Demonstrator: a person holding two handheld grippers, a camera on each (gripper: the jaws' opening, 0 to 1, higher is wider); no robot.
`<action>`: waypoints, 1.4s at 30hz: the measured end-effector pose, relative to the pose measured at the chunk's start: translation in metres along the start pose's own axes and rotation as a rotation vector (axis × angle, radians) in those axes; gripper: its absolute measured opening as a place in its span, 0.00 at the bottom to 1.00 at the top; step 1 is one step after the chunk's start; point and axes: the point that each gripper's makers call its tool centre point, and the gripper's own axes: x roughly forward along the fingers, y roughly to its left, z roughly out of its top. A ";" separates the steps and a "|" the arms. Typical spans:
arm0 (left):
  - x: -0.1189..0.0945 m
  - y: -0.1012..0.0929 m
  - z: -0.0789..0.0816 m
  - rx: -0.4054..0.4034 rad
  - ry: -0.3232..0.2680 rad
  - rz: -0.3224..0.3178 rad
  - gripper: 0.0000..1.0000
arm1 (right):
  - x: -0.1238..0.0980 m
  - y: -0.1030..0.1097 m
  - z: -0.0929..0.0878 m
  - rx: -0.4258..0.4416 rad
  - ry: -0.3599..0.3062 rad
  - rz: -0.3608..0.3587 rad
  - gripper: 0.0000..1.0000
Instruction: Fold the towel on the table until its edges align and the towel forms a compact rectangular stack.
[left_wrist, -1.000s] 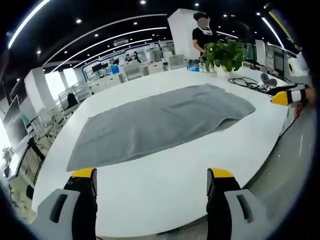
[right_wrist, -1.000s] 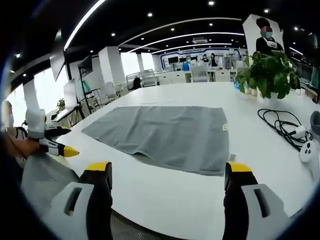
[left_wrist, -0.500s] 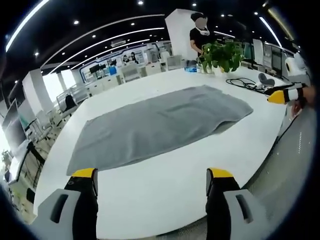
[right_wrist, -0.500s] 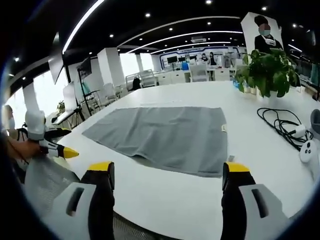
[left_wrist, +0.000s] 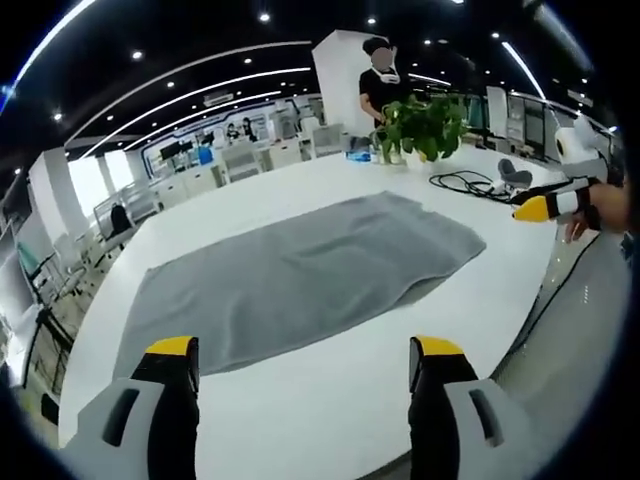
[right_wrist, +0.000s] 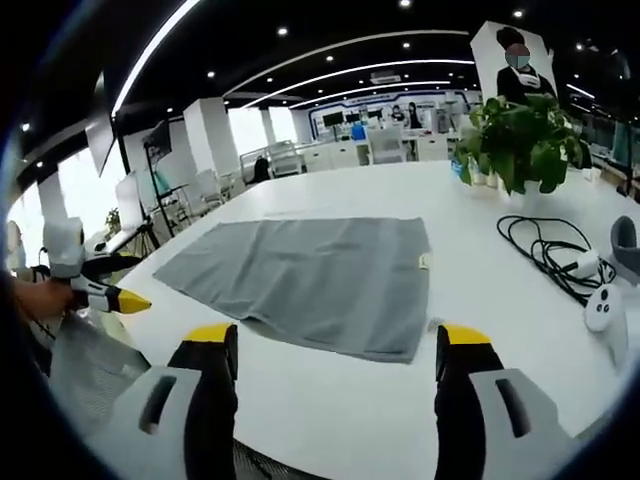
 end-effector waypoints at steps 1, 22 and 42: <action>0.001 -0.003 0.003 0.006 -0.002 -0.006 0.88 | -0.001 -0.002 0.003 0.009 -0.006 0.003 0.79; 0.011 -0.072 0.072 0.107 -0.065 -0.145 0.88 | -0.010 -0.040 0.068 -0.018 -0.095 0.007 0.76; 0.047 -0.130 0.100 0.213 -0.105 -0.317 0.87 | 0.015 -0.080 0.133 -0.132 -0.094 -0.005 0.74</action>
